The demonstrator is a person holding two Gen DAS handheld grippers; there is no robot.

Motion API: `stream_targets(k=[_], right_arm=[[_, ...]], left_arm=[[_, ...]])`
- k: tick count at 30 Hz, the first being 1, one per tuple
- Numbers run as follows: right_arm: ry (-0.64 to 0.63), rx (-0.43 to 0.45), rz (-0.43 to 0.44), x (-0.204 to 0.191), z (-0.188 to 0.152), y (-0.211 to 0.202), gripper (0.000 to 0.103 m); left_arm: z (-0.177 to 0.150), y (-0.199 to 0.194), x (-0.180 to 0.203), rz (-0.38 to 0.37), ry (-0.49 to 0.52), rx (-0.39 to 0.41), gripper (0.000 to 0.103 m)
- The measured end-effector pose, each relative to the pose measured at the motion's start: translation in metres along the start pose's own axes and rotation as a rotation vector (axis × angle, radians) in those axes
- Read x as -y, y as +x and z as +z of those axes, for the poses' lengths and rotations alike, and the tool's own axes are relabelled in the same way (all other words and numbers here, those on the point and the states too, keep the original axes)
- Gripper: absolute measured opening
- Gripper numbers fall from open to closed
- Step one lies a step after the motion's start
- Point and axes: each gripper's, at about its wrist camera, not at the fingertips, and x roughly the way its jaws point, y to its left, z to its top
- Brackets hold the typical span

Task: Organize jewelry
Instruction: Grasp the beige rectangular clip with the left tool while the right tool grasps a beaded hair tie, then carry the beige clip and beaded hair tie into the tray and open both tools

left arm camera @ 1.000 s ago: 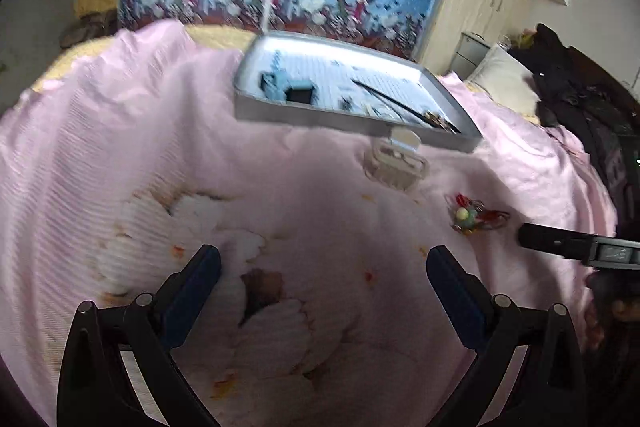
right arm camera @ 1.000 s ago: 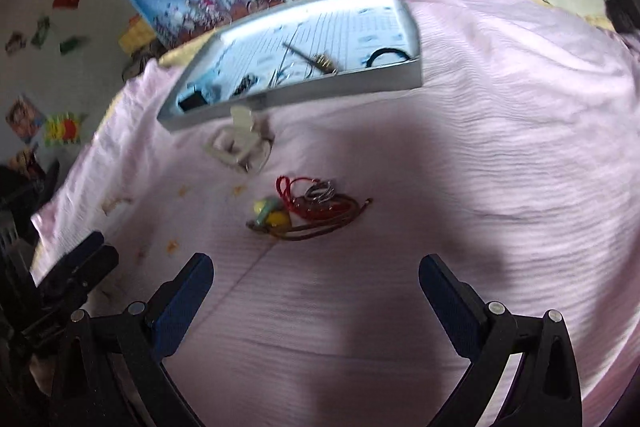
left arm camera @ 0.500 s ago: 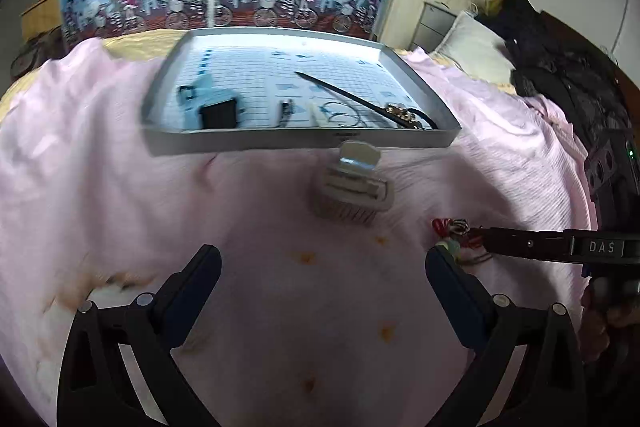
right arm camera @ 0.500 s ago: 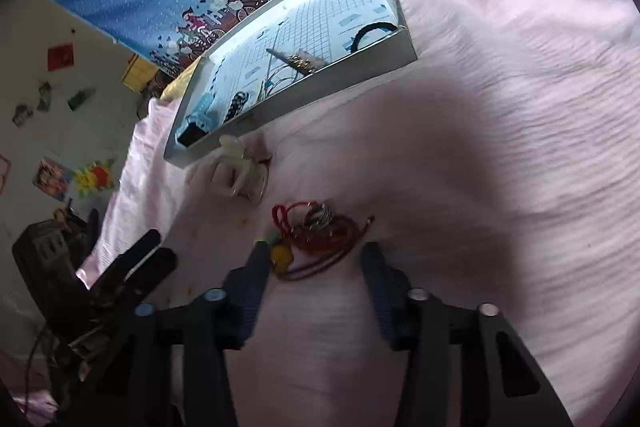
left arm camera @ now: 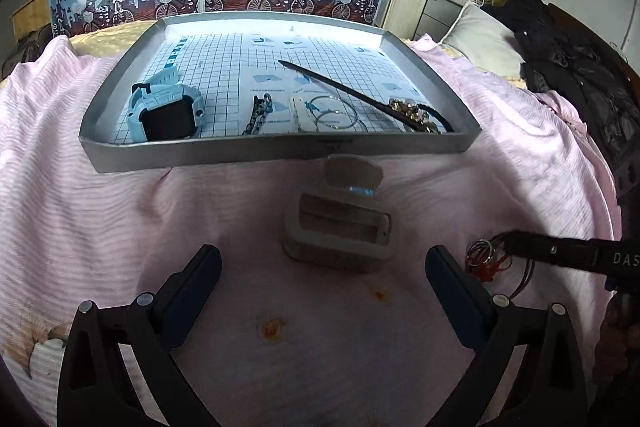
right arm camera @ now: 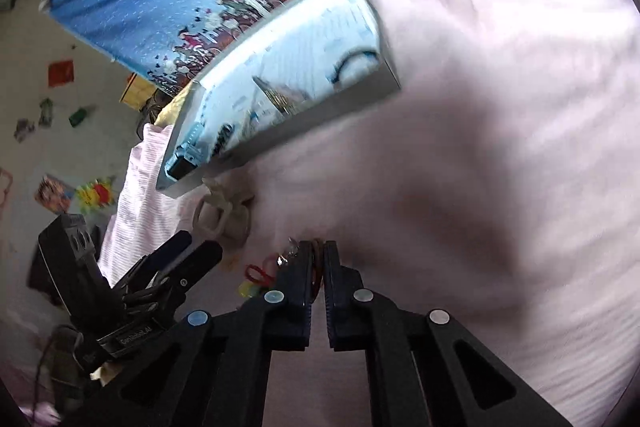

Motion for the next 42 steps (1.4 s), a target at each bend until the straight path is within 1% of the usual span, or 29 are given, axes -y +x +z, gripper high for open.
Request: stream_targets(k=[1,4,6,7,8,9,11,15,19,20,24,26,28,32,36,40,41,42], right_arm=[[-0.029,0.017,-0.009,-0.004,0.005,0.0,0.006],[-0.113,0.076,-0.04,-0.016,0.018,0.0,0.005],[-0.155,0.125,-0.041,-0.023,0.027,-0.001,0.005],[-0.179,0.146,-0.045,-0.026,0.03,-0.002,0.005],[-0.208,0.169,-0.055,-0.029,0.034,-0.003,0.005],[-0.226,0.182,-0.063,-0.031,0.036,-0.003,0.005],[-0.247,0.189,-0.065,-0.033,0.038,-0.001,0.005],[-0.216,0.133,-0.063,-0.028,0.037,0.01,0.006],[-0.186,0.07,-0.087,-0.021,0.037,0.015,0.006],[-0.176,0.041,-0.097,-0.018,0.035,0.017,0.006],[-0.138,-0.015,-0.109,-0.008,0.031,0.02,0.01],[-0.105,-0.03,-0.099,-0.003,0.031,0.019,0.011],[-0.082,-0.038,-0.098,0.001,0.031,0.016,0.015],[-0.05,-0.022,-0.076,0.004,0.03,0.006,0.016],[-0.033,0.024,-0.067,0.007,0.033,-0.003,0.016],[-0.017,0.067,-0.083,0.011,0.038,-0.007,0.015],[-0.012,0.077,-0.085,0.012,0.039,-0.007,0.013],[-0.009,0.089,-0.081,0.013,0.04,-0.007,0.007]], left_arm=[[0.002,0.001,0.0,0.002,-0.004,0.005,0.098],[0.008,0.005,0.001,0.007,-0.016,0.015,0.09],[0.011,0.009,0.002,0.009,-0.022,0.013,0.075],[0.011,0.012,0.002,0.002,-0.025,0.006,0.071],[0.011,0.016,0.002,-0.003,-0.026,0.0,0.063],[0.011,0.019,0.003,-0.003,-0.025,-0.006,0.061],[0.011,0.019,0.003,-0.002,-0.021,0.005,0.061],[0.007,0.017,0.001,-0.011,-0.03,0.031,0.061],[0.003,0.014,-0.003,-0.022,-0.06,0.054,0.061],[0.002,0.013,-0.005,-0.028,-0.071,0.057,0.061],[0.002,0.013,-0.012,-0.067,-0.111,0.05,0.061],[0.002,0.012,-0.012,-0.067,-0.111,0.05,0.061],[0.002,0.012,-0.011,-0.064,-0.109,0.049,0.061],[0.002,0.011,-0.011,-0.064,-0.11,0.05,0.061],[0.002,0.011,-0.011,-0.064,-0.109,0.05,0.061],[0.002,0.011,-0.01,-0.061,-0.107,0.051,0.061],[0.002,0.011,-0.01,-0.059,-0.106,0.051,0.061],[0.001,0.011,-0.009,-0.055,-0.103,0.053,0.061]])
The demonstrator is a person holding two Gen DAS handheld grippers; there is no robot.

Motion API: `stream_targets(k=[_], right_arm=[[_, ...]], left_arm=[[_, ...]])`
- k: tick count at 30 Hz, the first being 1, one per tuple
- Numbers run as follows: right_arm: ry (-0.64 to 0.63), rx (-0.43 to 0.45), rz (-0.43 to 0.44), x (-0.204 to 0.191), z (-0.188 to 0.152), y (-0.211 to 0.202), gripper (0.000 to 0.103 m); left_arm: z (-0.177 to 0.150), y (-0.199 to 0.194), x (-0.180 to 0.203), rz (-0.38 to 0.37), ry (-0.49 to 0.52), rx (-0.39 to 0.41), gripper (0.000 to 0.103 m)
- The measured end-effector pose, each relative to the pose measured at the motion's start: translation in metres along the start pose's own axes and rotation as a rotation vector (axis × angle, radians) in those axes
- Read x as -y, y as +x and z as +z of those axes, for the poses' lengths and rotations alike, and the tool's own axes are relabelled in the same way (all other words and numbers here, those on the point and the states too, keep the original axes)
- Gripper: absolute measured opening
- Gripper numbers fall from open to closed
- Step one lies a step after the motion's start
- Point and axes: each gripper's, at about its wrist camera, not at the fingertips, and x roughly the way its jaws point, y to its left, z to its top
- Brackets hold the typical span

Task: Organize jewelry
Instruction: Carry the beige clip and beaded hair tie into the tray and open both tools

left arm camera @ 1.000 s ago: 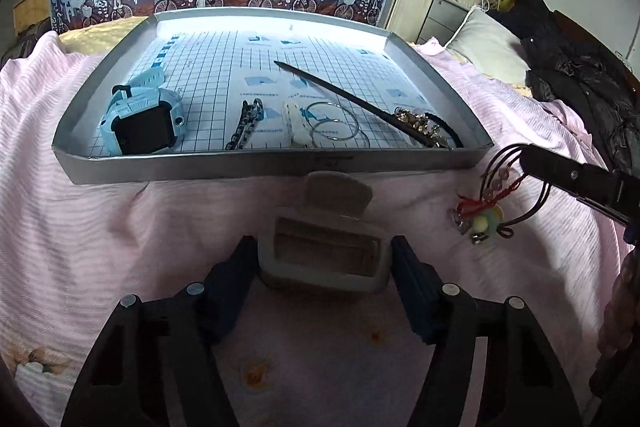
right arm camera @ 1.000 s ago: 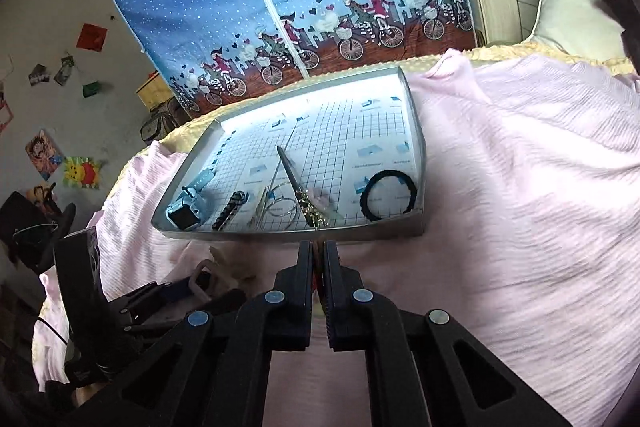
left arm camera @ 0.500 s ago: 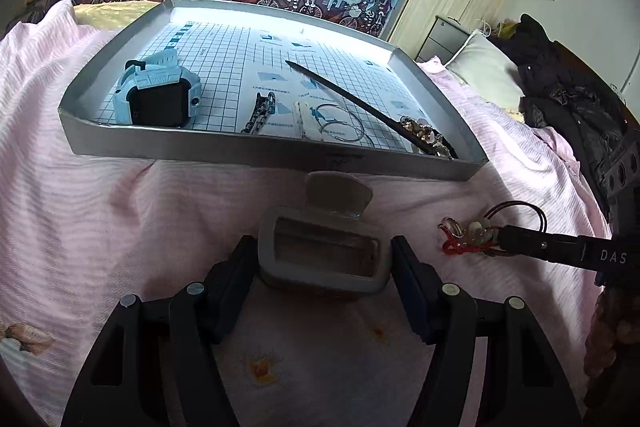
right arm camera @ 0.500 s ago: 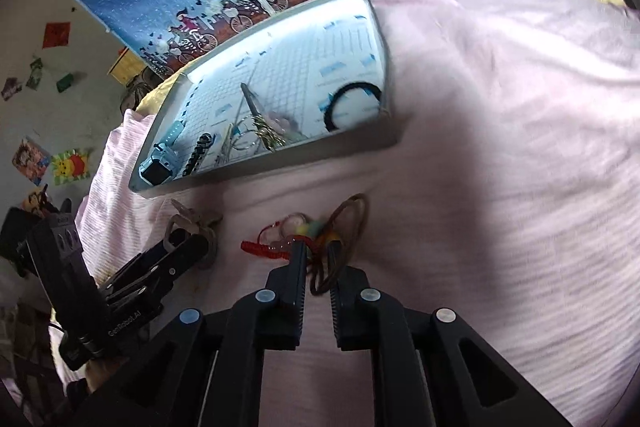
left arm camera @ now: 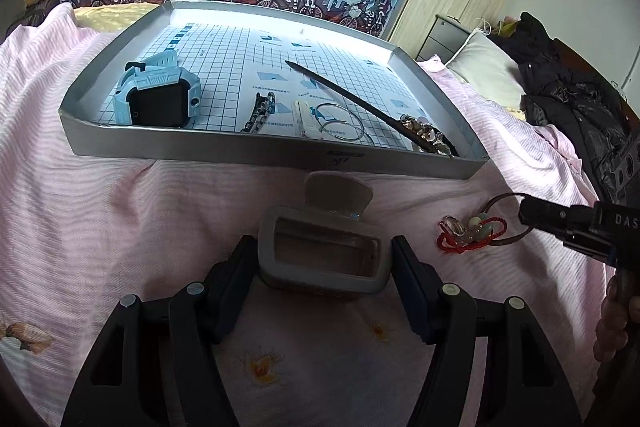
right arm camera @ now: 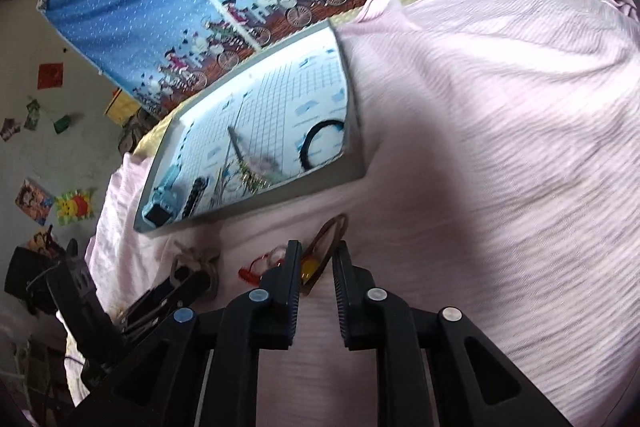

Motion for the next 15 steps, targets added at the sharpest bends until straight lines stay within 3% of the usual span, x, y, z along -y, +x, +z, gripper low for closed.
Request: stream_targets(k=[5,11,15], right_arm=[[-0.06,0.099,0.004,-0.011,0.003,-0.014,0.005],[-0.131,0.191,0.076,-0.025,0.004,-0.031,0.004],[-0.134,0.179,0.038,-0.026,0.004,-0.03,0.004]], left_arm=[[-0.004,-0.006,0.005,0.022,0.027,0.041,0.061],[-0.005,-0.013,0.015,0.026,0.061,0.073,0.061],[-0.008,-0.014,0.02,0.044,0.063,0.057,0.061]])
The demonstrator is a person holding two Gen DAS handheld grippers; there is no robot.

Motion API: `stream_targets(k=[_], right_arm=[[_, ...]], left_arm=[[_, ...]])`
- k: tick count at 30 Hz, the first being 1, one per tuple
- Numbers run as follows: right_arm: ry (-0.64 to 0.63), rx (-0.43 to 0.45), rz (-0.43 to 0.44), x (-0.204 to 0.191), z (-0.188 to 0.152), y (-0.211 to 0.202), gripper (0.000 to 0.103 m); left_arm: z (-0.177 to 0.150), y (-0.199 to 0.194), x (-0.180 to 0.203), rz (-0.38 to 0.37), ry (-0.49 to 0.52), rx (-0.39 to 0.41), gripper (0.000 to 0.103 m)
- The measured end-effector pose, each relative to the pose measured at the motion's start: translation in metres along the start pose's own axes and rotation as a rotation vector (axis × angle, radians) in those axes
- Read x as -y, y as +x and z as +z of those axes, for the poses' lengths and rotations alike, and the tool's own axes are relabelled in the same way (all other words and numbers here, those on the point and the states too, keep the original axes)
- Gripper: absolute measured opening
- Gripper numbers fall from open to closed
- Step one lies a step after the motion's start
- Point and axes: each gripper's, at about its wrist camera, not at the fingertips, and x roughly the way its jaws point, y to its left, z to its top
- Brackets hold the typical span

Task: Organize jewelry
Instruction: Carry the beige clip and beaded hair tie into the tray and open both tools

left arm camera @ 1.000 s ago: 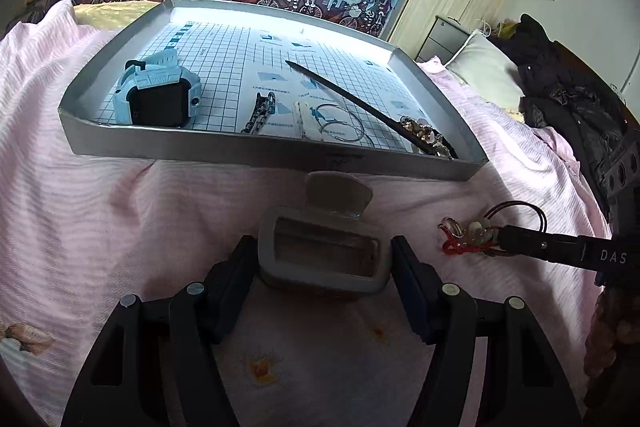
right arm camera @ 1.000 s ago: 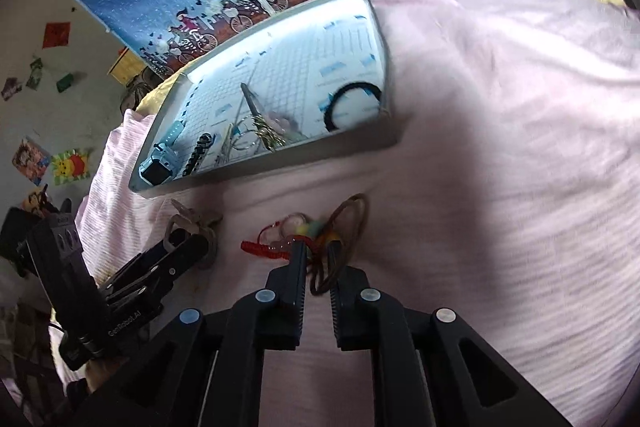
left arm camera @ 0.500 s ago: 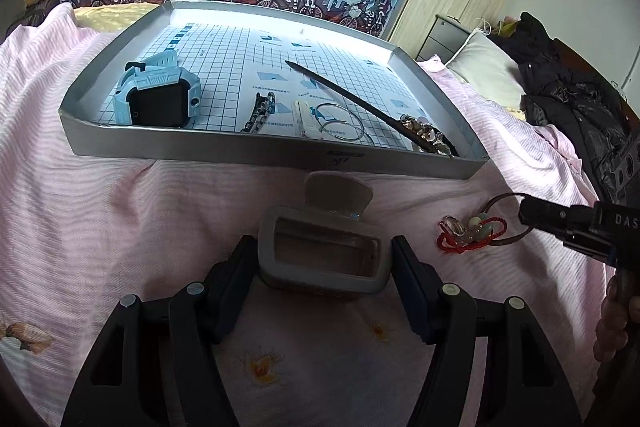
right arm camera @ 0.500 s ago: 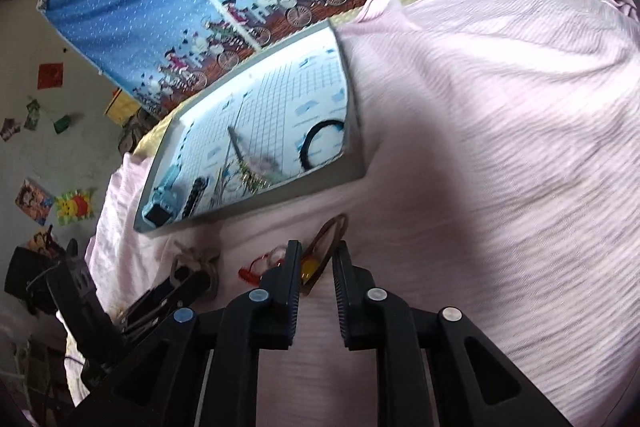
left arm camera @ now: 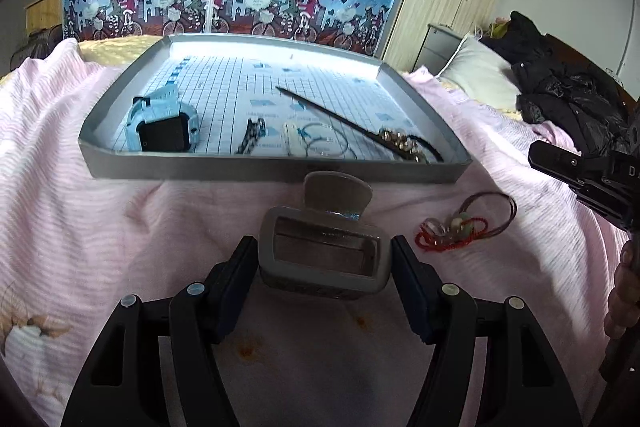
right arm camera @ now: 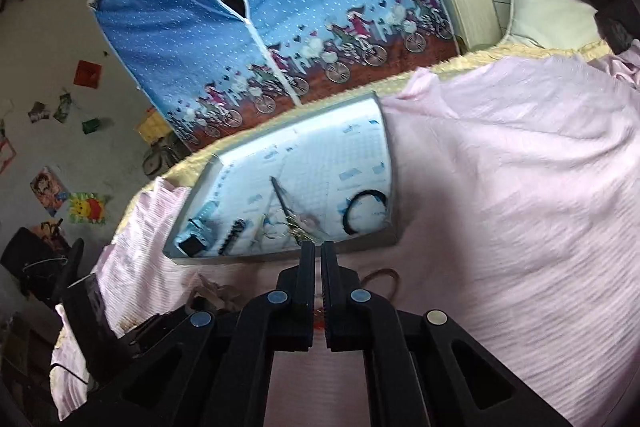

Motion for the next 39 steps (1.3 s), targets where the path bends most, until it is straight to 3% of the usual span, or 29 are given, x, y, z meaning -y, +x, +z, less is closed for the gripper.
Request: stream_targets(k=[4,6,8,14,16,18,24,31,35,39], right_arm=[[0.069,-0.047,-0.047,0.019,-0.003,0.005,0.007],[0.126,-0.078,-0.055,0.031,-0.005,0.01,0.028],[0.165,-0.096,-0.053,0.038,-0.007,0.014,0.04],[0.237,-0.15,-0.048,0.048,-0.011,0.032,0.04],[0.266,-0.16,-0.04,0.051,-0.015,0.039,0.035],[0.285,-0.15,-0.017,0.052,-0.016,0.04,0.005],[0.218,-0.048,0.025,0.039,-0.008,0.019,0.003],[0.095,0.082,0.071,0.013,0.004,-0.002,0.003],[0.011,0.176,0.151,-0.005,0.02,0.001,0.003],[-0.096,0.199,0.163,-0.025,0.04,0.023,0.003]], left_arm=[[-0.006,0.004,0.001,0.005,-0.007,-0.028,0.061],[-0.007,0.005,0.002,0.008,-0.005,-0.033,0.061],[-0.007,0.008,0.002,0.008,-0.005,-0.041,0.061],[-0.007,0.012,-0.002,-0.004,-0.013,-0.062,0.061],[-0.007,0.012,-0.002,-0.005,-0.013,-0.061,0.061],[-0.007,0.011,-0.002,-0.003,-0.01,-0.056,0.061],[0.001,-0.001,0.002,0.002,-0.019,-0.025,0.061],[0.036,-0.021,0.005,-0.033,-0.093,0.05,0.061],[0.061,-0.019,0.006,0.001,-0.098,0.048,0.061],[0.088,-0.007,-0.005,0.047,-0.125,0.012,0.061]])
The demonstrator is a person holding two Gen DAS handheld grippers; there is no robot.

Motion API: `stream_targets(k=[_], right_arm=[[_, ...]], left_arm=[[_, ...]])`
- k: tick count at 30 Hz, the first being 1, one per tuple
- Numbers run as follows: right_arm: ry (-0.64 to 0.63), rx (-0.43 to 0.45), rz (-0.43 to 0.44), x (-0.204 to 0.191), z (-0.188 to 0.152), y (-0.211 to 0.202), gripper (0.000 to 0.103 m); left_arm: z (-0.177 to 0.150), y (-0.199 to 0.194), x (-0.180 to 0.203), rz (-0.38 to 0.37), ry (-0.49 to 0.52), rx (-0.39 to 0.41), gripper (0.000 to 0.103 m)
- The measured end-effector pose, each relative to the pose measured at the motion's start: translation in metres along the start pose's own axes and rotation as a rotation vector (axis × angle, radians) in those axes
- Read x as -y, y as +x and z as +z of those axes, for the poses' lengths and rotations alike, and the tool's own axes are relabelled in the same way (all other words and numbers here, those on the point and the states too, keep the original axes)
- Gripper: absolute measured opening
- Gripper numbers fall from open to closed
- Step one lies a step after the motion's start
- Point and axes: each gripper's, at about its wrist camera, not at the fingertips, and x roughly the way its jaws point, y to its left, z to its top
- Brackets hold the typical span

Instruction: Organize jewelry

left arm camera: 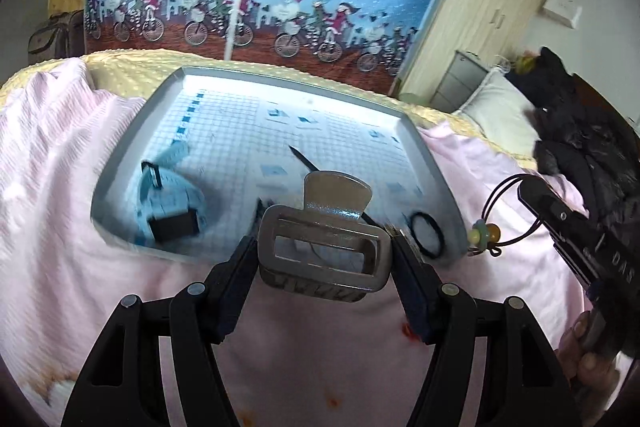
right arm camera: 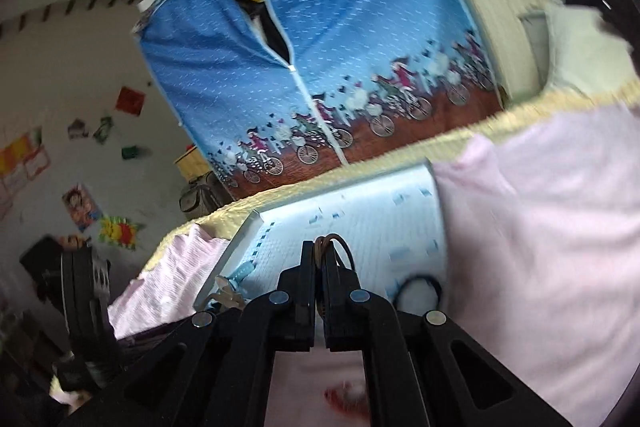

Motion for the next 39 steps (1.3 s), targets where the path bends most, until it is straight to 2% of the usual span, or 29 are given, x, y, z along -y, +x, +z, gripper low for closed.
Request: stream_targets(k=[3,8,14,16,17,18,19,20,21,23,25,26,27,30,33,39], right_arm=[[-0.026,-0.014,-0.016,0.001,0.003,0.017,0.003],[0.002,-0.067,-0.051,0.02,-0.008,0.033,0.003],[0.031,-0.143,-0.106,0.039,-0.017,0.043,0.004],[0.028,-0.179,-0.158,0.043,-0.02,0.047,0.004],[0.026,-0.187,-0.171,0.044,-0.02,0.048,0.005],[0.026,-0.198,-0.187,0.046,-0.02,0.049,0.006],[0.031,-0.205,-0.197,0.048,-0.019,0.048,0.01],[0.039,-0.206,-0.2,0.05,-0.019,0.048,0.023],[0.044,-0.204,-0.205,0.05,-0.018,0.046,0.042],[0.062,-0.189,-0.212,0.052,-0.016,0.041,0.058],[0.072,-0.187,-0.205,0.05,-0.014,0.037,0.06],[0.071,-0.182,-0.205,0.048,-0.013,0.033,0.064],[0.064,-0.173,-0.208,0.046,-0.013,0.03,0.073],[0.036,-0.141,-0.208,0.036,-0.012,0.019,0.088],[0.002,-0.106,-0.205,0.022,-0.013,0.005,0.103],[-0.137,-0.052,-0.22,-0.01,-0.02,-0.029,0.103]], left_arm=[[0.014,0.015,-0.006,0.018,0.005,-0.027,0.061],[0.014,0.039,-0.013,0.037,0.011,-0.056,0.061],[0.005,0.059,-0.018,0.006,-0.04,-0.094,0.061],[0.003,0.064,-0.023,-0.018,-0.08,-0.121,0.061],[0.005,0.063,-0.024,-0.015,-0.087,-0.123,0.063],[0.006,0.061,-0.024,-0.009,-0.091,-0.115,0.074],[0.007,0.058,-0.025,0.0,-0.095,-0.097,0.081],[0.007,0.052,-0.026,0.004,-0.099,-0.07,0.091],[0.008,0.048,-0.026,0.005,-0.102,-0.053,0.095],[0.008,0.035,-0.028,0.011,-0.117,-0.002,0.095],[0.005,0.019,-0.03,0.027,-0.13,0.055,0.101],[0.004,0.012,-0.03,0.032,-0.131,0.08,0.102],[0.002,0.004,-0.03,0.038,-0.128,0.109,0.102],[-0.004,-0.02,-0.026,0.083,-0.097,0.186,0.102],[-0.01,-0.037,-0.02,0.12,-0.062,0.2,0.102],[-0.023,-0.07,-0.016,0.122,-0.076,0.213,0.102]])
